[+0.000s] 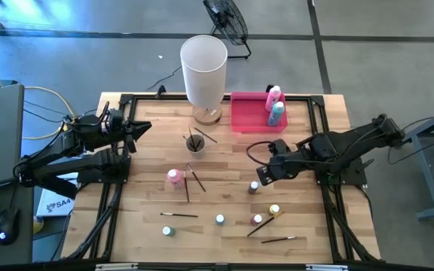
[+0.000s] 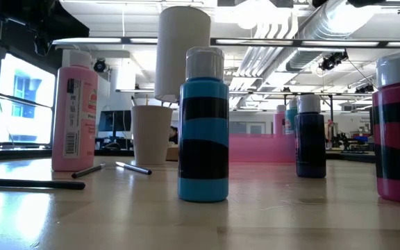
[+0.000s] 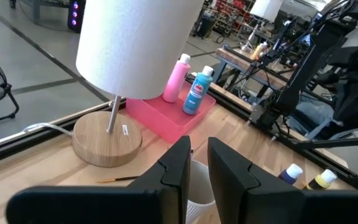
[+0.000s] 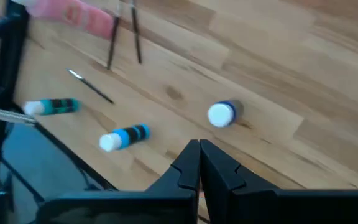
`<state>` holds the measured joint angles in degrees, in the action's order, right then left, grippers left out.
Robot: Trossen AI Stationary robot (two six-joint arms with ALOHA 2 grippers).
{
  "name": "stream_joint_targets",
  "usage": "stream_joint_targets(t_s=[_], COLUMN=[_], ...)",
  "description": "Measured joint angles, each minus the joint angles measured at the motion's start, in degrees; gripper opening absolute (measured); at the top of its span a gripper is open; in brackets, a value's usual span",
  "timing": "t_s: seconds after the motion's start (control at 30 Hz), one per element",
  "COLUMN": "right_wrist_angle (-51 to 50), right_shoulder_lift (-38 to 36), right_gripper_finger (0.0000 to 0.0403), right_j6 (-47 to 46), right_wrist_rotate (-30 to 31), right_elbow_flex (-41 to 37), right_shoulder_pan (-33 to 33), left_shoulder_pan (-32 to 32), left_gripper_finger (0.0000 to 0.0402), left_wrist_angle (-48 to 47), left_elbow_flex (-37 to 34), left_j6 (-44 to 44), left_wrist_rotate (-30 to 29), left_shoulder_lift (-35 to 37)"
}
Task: Pick & Place Paint Supplies
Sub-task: Put the small blue paint bottle into the pink bin
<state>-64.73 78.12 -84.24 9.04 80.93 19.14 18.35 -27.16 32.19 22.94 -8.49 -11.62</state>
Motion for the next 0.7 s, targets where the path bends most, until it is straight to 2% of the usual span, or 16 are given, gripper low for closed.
stream_joint_targets(t_s=[0.13,0.4,0.7], right_wrist_angle=[0.51,0.33,-0.74], right_shoulder_lift=[0.94,4.9,9.22], right_gripper_finger=[0.0003,0.0013,0.0119], right_j6=[3.45,6.49,6.08], right_wrist_rotate=[-3.24,-3.28,-2.58], right_elbow_flex=[0.0,0.0,0.0], right_shoulder_pan=[0.0,0.0,-0.14], left_shoulder_pan=[0.02,0.02,0.01], left_gripper_finger=[0.0054,0.0054,0.0054], left_wrist_angle=[0.0,-0.02,-0.04], left_elbow_flex=[0.02,0.0,0.02], left_j6=[-0.09,-0.11,-0.1], left_wrist_rotate=[-0.15,-0.16,-0.14], left_shoulder_lift=[0.01,0.02,0.01])
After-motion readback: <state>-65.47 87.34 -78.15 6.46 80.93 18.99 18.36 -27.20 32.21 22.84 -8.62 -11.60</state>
